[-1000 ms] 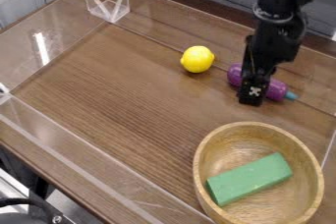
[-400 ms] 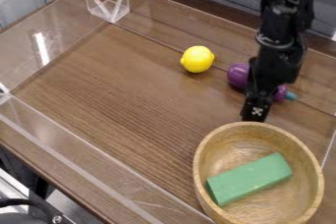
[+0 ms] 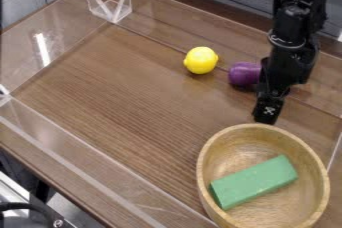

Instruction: Put the purple eggplant in the brown bowl

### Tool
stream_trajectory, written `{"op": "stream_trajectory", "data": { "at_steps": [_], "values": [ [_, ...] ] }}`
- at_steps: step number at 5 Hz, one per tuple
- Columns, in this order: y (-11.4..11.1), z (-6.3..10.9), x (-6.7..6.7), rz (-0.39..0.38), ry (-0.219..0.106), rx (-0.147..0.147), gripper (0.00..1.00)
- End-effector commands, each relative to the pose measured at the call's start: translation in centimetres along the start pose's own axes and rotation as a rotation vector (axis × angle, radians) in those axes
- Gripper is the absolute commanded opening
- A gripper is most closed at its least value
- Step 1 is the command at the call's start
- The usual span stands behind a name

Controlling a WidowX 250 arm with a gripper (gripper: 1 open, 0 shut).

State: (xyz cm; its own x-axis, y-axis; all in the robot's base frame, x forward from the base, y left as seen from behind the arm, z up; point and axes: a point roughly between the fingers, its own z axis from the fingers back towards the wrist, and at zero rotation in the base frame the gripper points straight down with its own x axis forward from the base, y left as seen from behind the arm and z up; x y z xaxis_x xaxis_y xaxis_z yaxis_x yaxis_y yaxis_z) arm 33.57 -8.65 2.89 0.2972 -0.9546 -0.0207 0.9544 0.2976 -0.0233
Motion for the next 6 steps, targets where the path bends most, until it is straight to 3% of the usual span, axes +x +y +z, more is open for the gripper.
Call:
{"op": "stream_trajectory", "data": {
  "at_steps": [1,6],
  "values": [
    [1.8,1.8,0.4,0.004,-0.039,0.063,1.00],
    [3.8,1.4,-2.0,0.067,-0.038,0.058,1.00]
  ]
}}
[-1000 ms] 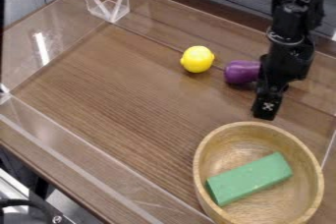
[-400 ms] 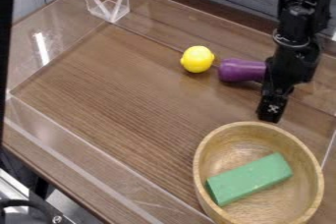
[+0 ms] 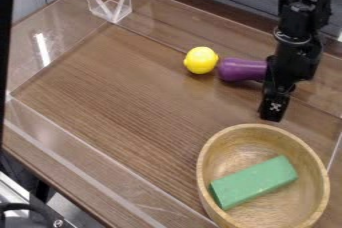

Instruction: Put the purple eggplant in the brown bowl

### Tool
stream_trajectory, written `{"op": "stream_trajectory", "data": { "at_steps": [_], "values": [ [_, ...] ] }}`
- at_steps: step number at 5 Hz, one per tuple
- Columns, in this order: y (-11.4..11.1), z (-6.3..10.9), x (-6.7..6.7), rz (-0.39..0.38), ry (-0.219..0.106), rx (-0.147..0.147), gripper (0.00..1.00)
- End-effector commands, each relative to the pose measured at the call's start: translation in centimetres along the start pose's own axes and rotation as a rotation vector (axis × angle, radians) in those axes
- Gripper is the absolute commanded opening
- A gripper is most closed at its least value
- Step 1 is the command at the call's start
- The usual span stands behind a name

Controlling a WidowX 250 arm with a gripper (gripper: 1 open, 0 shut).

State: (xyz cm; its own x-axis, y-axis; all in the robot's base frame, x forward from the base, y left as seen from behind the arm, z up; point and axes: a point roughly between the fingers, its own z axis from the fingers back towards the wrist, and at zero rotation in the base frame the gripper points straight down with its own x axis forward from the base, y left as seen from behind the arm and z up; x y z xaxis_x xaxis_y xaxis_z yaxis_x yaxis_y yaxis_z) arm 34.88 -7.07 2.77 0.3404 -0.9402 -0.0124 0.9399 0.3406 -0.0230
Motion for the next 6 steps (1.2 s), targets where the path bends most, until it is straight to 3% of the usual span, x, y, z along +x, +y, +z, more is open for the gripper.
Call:
{"op": "stream_trajectory", "data": {
  "at_steps": [1,6],
  "values": [
    [2.3,1.3,-1.1,0.031,-0.031,0.054,1.00],
    [2.7,-0.2,-1.4,0.055,-0.028,0.041,1.00]
  ]
}}
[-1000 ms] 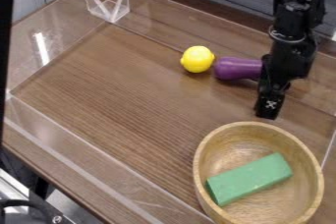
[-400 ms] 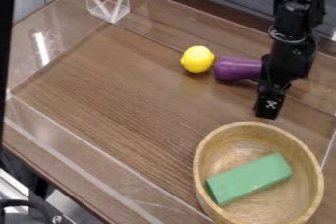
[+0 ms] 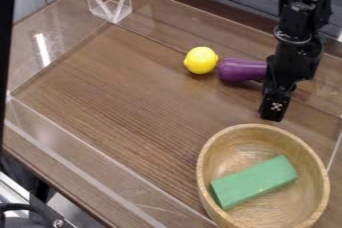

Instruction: Put the purple eggplant in the brown bowl

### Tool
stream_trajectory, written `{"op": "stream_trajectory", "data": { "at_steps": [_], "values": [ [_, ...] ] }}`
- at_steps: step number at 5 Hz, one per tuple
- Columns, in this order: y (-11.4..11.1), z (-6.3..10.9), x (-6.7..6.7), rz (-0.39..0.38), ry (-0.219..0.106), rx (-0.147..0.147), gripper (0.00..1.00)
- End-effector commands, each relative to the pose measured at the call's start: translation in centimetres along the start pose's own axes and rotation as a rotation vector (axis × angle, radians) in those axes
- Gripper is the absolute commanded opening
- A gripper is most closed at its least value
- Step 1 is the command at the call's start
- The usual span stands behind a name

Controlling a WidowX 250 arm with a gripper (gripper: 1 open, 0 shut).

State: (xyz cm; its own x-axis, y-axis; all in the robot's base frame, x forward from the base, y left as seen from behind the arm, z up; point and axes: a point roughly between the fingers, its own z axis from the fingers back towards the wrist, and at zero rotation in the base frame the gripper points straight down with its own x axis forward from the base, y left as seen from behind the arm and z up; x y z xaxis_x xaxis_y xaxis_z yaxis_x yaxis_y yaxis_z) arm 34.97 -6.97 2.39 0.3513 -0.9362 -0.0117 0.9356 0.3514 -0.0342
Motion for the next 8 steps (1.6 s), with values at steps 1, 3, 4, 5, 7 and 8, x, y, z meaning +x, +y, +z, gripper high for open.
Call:
{"op": "stream_trajectory", "data": {
  "at_steps": [1,3,4,5,7,8],
  "values": [
    [2.7,-0.1,-1.3,0.048,-0.027,0.049,1.00],
    [2.9,-0.7,-1.5,0.057,-0.026,0.043,1.00],
    [2.9,-0.9,-1.5,0.062,-0.026,0.041,1.00],
    [3.0,-1.0,-1.6,0.067,-0.025,0.038,1.00],
    [3.2,-1.1,-1.7,0.077,-0.024,0.032,1.00],
    [3.3,-1.2,-1.8,0.082,-0.024,0.029,1.00]
  ]
}}
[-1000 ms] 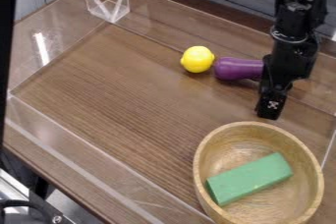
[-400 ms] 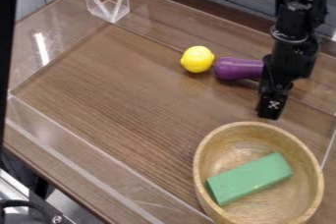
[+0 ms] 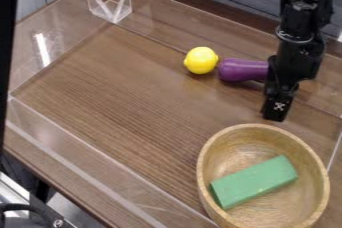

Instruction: Put the purple eggplant in the brown bowl

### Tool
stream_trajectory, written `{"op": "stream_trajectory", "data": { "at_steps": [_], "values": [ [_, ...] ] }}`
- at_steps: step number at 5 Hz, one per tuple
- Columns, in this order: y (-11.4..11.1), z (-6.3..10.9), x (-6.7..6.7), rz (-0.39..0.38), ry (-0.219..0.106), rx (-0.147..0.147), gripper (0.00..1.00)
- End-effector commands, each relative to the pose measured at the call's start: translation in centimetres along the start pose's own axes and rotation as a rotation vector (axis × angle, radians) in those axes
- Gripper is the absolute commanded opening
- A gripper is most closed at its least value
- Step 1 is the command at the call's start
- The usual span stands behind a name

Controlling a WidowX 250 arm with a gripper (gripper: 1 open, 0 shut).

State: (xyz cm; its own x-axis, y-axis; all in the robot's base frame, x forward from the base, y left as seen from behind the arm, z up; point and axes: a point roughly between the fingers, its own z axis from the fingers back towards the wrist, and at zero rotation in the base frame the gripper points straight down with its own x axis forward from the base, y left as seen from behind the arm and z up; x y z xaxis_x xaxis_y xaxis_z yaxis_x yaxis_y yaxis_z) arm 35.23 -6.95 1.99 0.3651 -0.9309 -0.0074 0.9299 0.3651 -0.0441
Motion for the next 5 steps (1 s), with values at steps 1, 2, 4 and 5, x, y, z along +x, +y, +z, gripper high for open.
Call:
{"op": "stream_trajectory", "data": {
  "at_steps": [1,2,4,5],
  "values": [
    [3.11,-0.86,-1.93,0.072,-0.019,0.036,1.00],
    [3.19,-0.87,-2.01,0.078,-0.019,0.033,1.00],
    [3.34,-0.92,-2.17,0.088,-0.018,0.027,1.00],
    [3.41,-0.97,-2.25,0.093,-0.018,0.025,1.00]
  ]
}}
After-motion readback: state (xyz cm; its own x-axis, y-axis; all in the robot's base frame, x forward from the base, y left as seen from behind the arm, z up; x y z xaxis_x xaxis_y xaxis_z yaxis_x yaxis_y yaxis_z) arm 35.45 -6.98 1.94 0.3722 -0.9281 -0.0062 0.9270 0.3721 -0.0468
